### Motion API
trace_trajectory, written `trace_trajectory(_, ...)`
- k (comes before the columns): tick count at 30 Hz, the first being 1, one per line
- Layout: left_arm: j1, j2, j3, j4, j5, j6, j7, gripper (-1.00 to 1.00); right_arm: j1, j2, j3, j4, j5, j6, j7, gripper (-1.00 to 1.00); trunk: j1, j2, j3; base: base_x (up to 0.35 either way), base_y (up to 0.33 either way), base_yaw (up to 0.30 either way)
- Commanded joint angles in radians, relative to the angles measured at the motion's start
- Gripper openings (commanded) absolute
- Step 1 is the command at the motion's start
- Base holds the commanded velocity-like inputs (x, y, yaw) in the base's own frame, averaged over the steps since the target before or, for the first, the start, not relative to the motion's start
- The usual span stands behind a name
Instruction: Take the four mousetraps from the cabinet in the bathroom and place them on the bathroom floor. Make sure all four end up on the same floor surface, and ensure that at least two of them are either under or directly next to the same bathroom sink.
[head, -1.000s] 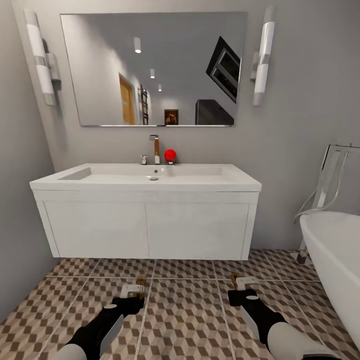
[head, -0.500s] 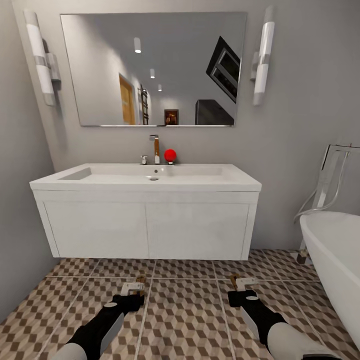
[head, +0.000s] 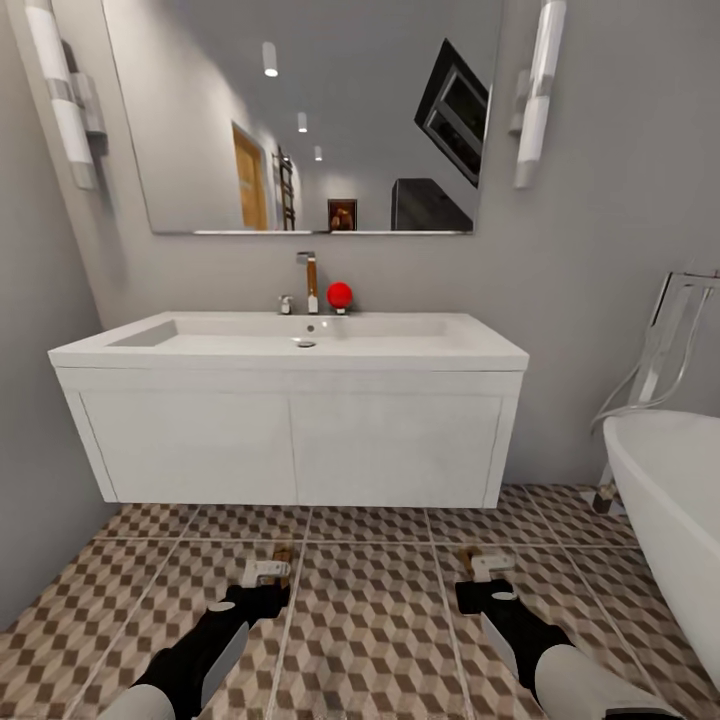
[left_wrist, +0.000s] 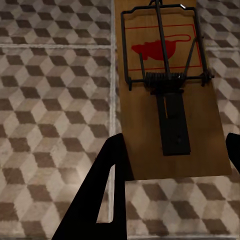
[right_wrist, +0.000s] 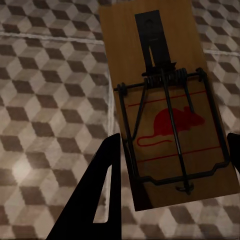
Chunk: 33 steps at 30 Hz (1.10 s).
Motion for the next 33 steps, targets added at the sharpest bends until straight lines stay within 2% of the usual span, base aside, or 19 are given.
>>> trace_trajectory(1, 0.000, 0.001, -0.007, -0.002, 0.009, 0.005, 0.011, -1.00, 0.000, 0.000, 0.001, -0.002, 0.005, 0.007, -0.003, -1.00, 0.000, -0.001, -0.005, 0.000, 0.000, 0.000)
trace_trajectory(25, 0.000, 0.002, -0.012, -0.003, 0.010, 0.003, 0.014, -1.00, 0.000, 0.000, 0.000, -0.004, 0.007, 0.020, -0.008, -1.00, 0.011, -0.006, -0.098, 0.000, 0.000, 0.000)
trace_trajectory(33, 0.000, 0.001, -0.013, -0.004, 0.010, 0.002, 0.014, -1.00, 0.000, 0.000, -0.001, -0.006, 0.005, 0.084, -0.008, -1.00, 0.015, -0.008, -0.129, 0.000, 0.000, 0.000)
